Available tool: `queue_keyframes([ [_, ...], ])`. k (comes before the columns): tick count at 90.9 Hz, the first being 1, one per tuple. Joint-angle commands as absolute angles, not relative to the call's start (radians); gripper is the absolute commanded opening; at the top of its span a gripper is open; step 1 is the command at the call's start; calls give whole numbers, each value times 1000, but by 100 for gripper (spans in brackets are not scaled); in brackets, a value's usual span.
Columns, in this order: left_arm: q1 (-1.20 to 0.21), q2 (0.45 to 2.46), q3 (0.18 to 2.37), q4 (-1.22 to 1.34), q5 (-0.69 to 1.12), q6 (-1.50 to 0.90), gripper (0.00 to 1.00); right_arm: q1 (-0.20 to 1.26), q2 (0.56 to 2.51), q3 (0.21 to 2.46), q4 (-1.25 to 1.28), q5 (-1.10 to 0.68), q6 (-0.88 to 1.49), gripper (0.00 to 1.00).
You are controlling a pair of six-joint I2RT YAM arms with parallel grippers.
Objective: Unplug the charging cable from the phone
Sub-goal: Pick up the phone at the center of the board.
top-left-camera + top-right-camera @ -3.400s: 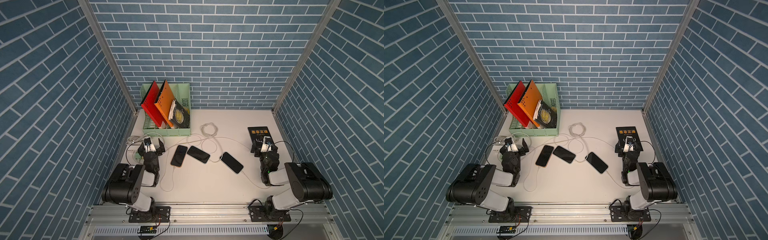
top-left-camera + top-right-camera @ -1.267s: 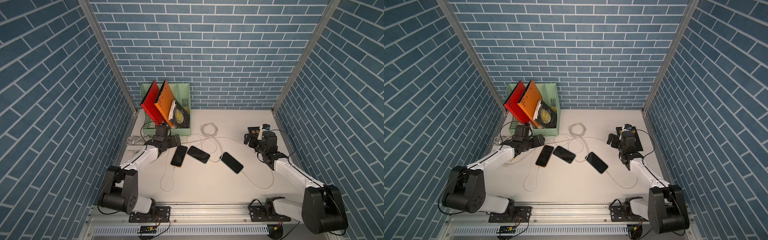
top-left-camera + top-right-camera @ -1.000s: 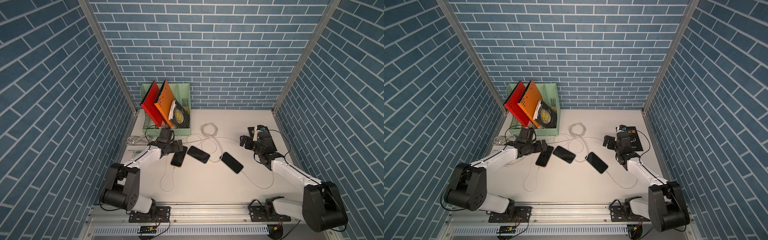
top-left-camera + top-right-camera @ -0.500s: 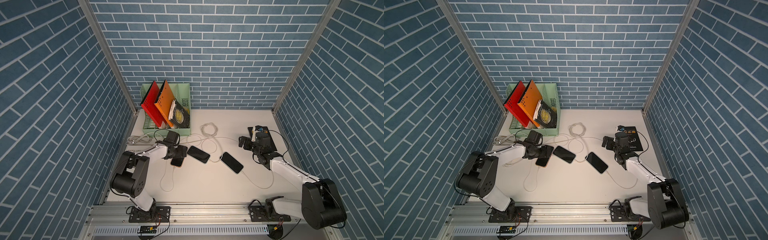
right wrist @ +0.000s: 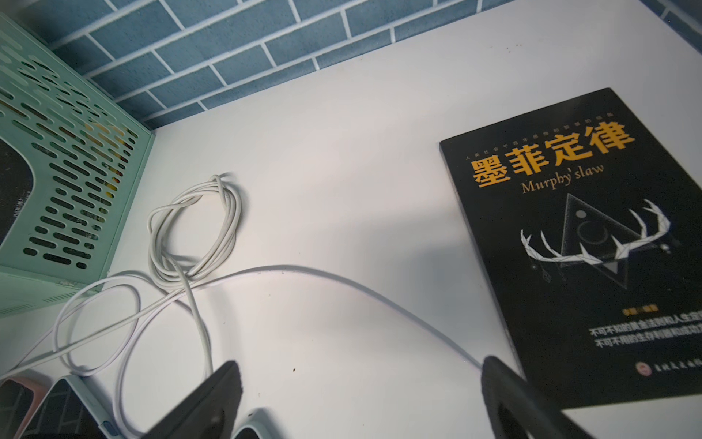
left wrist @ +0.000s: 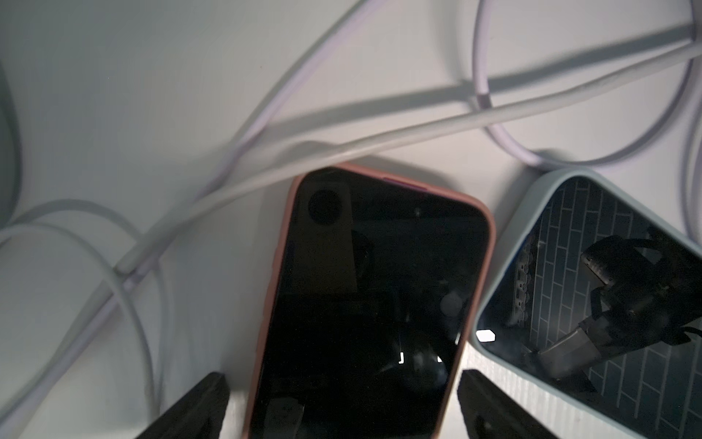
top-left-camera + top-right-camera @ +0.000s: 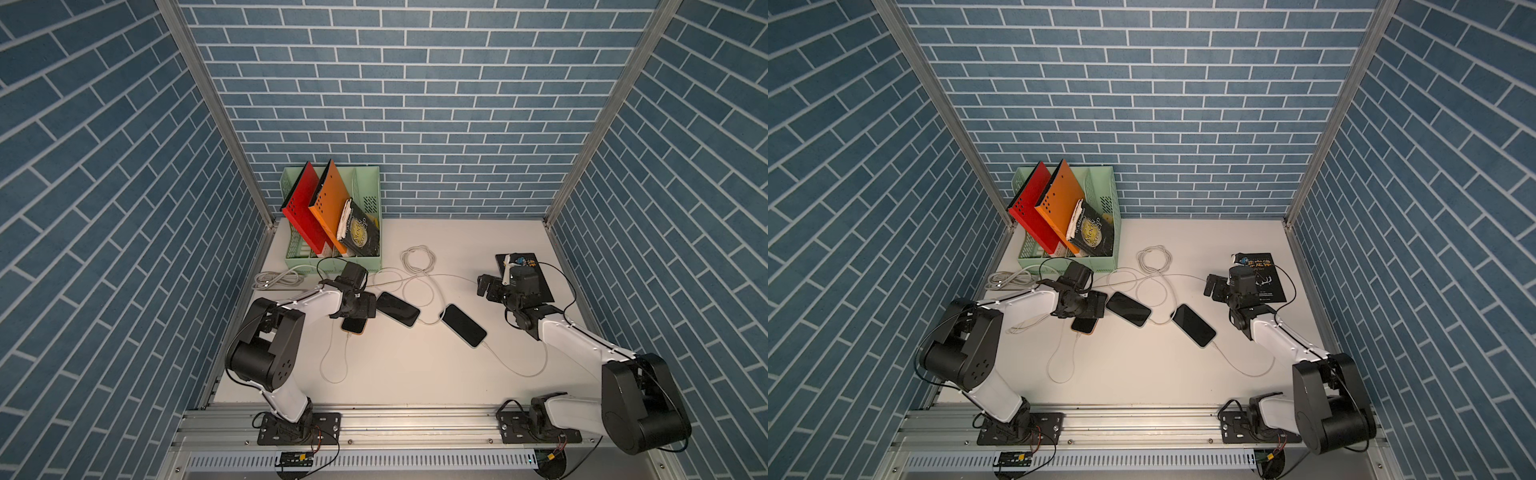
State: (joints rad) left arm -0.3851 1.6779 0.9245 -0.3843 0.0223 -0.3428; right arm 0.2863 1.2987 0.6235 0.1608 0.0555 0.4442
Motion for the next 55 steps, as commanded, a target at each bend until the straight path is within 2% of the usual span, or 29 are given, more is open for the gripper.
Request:
queue_keyframes([
  [1,-405,1699,948,-437,-38,-329,100,292,1315,640,176,65,476,100],
  [25,-447,1758,989,-488,-125,-325,99,293,1324,642,176,70,488,99],
  [45,-456,1779,1004,-485,-109,-317,92,293,1336,655,176,68,495,100],
  [55,-457,1787,1005,-491,-87,-300,84,293,1336,662,174,70,494,100],
])
